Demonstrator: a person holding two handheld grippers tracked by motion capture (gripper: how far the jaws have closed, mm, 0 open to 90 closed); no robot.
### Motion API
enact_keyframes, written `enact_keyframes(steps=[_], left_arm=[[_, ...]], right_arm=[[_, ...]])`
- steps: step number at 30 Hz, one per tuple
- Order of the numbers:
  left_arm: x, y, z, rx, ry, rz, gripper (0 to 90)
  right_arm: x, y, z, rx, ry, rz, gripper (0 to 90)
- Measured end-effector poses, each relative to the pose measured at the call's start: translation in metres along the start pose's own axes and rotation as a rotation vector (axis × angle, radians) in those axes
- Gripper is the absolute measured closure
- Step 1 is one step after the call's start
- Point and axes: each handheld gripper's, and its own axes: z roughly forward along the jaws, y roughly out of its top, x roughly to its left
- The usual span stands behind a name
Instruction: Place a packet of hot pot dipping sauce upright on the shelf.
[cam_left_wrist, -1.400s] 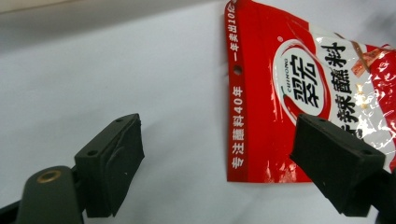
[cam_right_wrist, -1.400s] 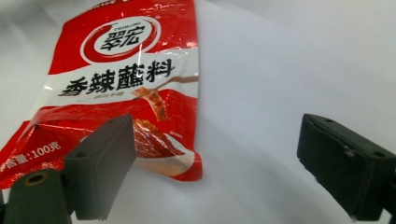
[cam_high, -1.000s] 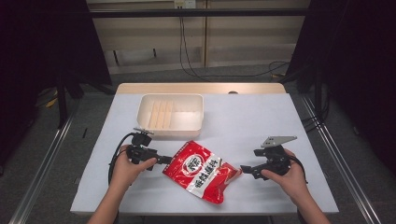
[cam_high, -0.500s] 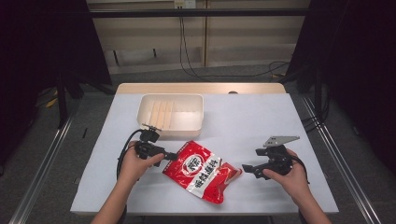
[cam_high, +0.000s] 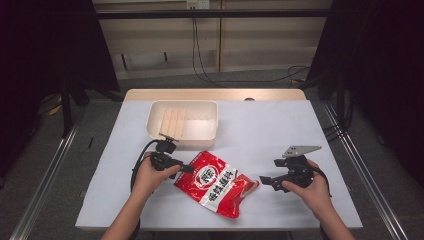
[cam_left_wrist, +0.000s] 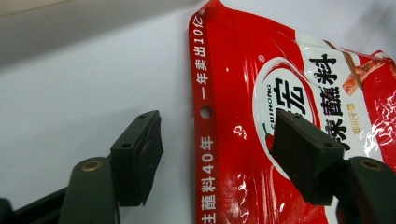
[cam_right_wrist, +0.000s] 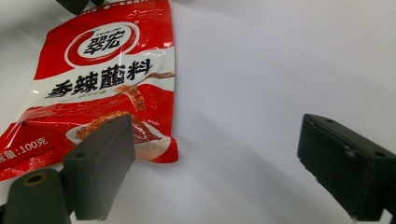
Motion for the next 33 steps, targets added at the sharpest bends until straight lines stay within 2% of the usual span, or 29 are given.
enact_keyframes(steps=[1,3,7,13,14,17,19,24,25,27,31,32,33], left_arm=[[0.001,0.000,0.000,0.011,0.003,0.013,35.8],[0.000,0.001,0.001,0.009,-0.013,-0.004,37.9],[0.000,0.002,0.001,0.020,-0.010,0.005,39.9],[-0.001,0.002,0.003,0.011,-0.033,-0.017,42.9],[0.000,0.002,0.003,0.020,-0.023,-0.007,43.7],[-0.001,0.003,0.004,0.031,-0.051,-0.004,44.7],[-0.001,0.003,0.004,0.034,-0.051,-0.003,45.2],[-0.003,0.003,0.002,0.020,-0.053,-0.009,47.4],[-0.004,0.003,0.001,0.019,-0.064,-0.003,47.4],[-0.005,0.004,-0.002,0.021,-0.053,0.027,49.6],[-0.009,0.005,-0.006,0.002,-0.061,0.021,51.1],[-0.008,0.005,-0.006,0.002,-0.059,0.036,51.4],[-0.010,0.005,-0.006,-0.015,-0.071,0.025,51.5]], right_arm=[[0.000,0.000,-0.001,0.002,0.000,-0.002,10.7],[0.000,0.000,-0.001,0.000,0.001,-0.003,10.7],[0.000,0.000,0.000,0.002,-0.002,-0.005,10.7],[0.000,0.001,-0.001,-0.005,-0.004,-0.008,10.7],[0.000,0.001,-0.001,-0.002,-0.003,-0.006,10.7],[0.000,0.000,0.000,0.002,-0.003,-0.006,10.7],[0.000,0.000,0.000,0.004,-0.003,-0.003,10.7],[0.000,0.001,0.000,-0.007,-0.004,-0.004,10.7],[0.000,0.001,0.000,-0.007,-0.004,-0.004,10.7],[0.000,0.001,0.000,-0.005,-0.005,-0.004,10.7],[0.000,0.001,0.001,-0.001,-0.004,-0.002,10.7],[0.000,0.001,0.001,-0.001,-0.005,-0.002,10.7],[0.000,0.001,0.001,-0.001,-0.001,-0.004,10.7]])
